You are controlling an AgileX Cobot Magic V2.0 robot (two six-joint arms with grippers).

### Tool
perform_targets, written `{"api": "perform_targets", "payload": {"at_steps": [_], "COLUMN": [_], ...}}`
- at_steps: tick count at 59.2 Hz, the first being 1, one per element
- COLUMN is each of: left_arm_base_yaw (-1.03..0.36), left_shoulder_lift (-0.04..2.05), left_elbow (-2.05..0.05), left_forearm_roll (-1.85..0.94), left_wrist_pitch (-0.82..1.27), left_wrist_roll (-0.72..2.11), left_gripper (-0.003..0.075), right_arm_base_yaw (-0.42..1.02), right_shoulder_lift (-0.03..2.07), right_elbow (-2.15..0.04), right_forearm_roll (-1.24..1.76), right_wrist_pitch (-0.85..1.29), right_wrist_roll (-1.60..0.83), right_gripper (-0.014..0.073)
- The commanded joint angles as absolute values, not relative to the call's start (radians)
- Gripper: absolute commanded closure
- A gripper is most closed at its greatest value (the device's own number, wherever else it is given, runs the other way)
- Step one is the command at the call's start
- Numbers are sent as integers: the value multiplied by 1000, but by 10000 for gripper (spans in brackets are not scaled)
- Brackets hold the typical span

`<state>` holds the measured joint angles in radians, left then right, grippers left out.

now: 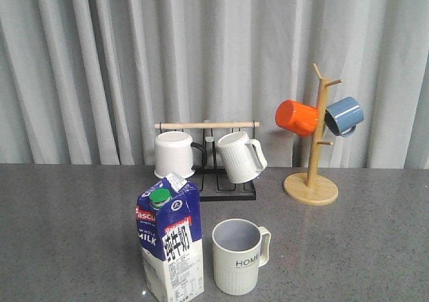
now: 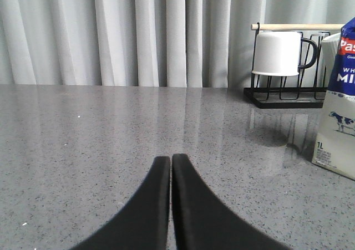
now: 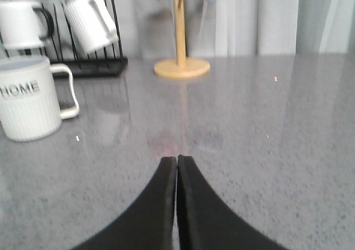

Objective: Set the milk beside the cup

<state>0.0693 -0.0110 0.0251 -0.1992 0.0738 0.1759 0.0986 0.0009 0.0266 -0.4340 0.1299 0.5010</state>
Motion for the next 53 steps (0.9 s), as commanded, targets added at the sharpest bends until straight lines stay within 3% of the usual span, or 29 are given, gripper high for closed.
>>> {"api": "perform_targets", "payload": {"at_steps": [1,11,25,53], "left_arm_base_yaw": [71,71,71,71], "left_shoulder_lift": [-14,-14,-14,-14], "left_elbow": [46,46,46,46], "left_forearm_roll": [-209,-209,-209,-209], "left_wrist_pitch": [0,0,0,0], "left_wrist_roll": [176,176,176,176], "left_gripper": [727,727,727,727], "right_arm_base_yaw": [91,83,-47,5], "right_shoulder_lift": [-22,-20,-20,-20], "right_elbow": [36,36,36,36], "right_forearm_roll": [-424,-417,-415,-418], "right_wrist_pitch": [57,61,17,7], "right_wrist_roll": [447,427,444,464], "right_gripper": [599,599,599,599]}}
